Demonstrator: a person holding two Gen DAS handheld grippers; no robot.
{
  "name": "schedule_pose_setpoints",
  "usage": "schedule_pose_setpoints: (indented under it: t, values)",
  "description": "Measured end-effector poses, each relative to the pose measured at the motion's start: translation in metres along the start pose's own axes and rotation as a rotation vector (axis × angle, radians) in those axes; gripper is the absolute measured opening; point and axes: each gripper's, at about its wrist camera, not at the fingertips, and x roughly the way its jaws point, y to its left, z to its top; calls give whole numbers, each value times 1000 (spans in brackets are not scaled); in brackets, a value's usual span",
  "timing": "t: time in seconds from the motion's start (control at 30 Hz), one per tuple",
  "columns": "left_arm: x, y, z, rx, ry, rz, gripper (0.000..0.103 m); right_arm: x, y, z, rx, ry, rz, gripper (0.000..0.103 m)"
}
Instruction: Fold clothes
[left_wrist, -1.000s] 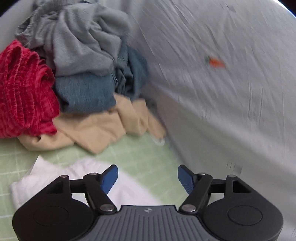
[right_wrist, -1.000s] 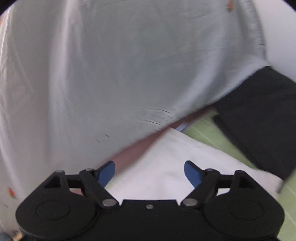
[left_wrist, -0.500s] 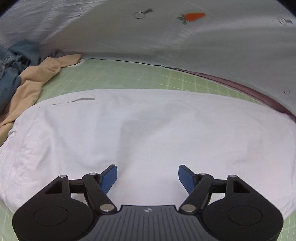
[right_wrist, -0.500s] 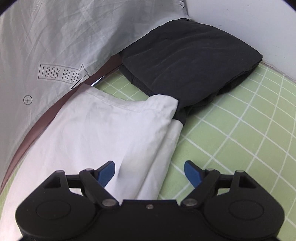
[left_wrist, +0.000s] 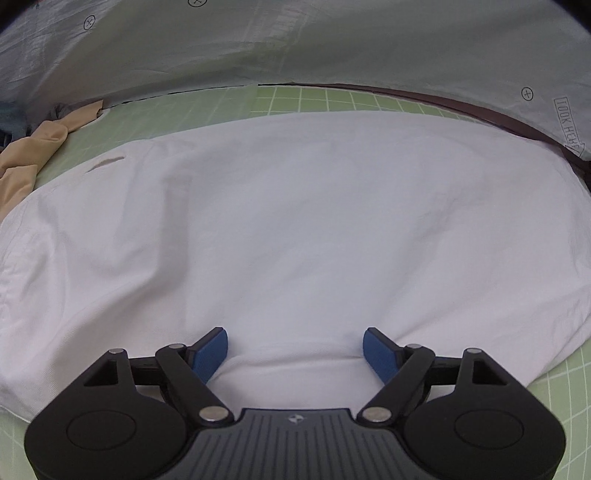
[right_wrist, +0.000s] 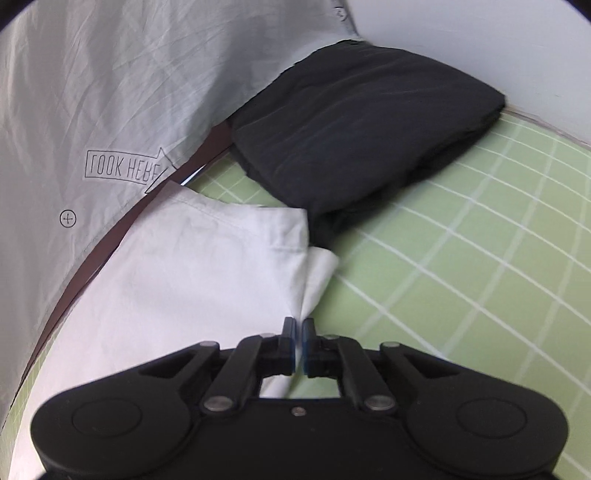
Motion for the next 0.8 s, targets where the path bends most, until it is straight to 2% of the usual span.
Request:
schedule_pose_setpoints:
  t: [0.1,0.23,0.4,0.57,0.67,0.73,0.8]
  values:
    - [-6,5,-10,-14,-9,-3,86,-25,-28,-7,-10,-14,-89,0]
    - [-9,7,-16,-39,-16,-6,87,-58,-70,-15,36,-14,-82,0]
    - [-2,2,-11,-17,18,11,93,-65,-70,-22,20,-6,-28,2]
    - [0,4,-10,-28,37,0,95,-45,-47,-23,22,5,43,8]
    - [2,1,-9,-31,48,6,98,-29,-29,-20,61,4,125,20]
    - [4,-1,-8,-31,58,12,101,-18,-23,-14,122,-12,179,39]
    - [7,-2,-7,-33,68,18,103,-8,-14,-8,140,-38,187,45]
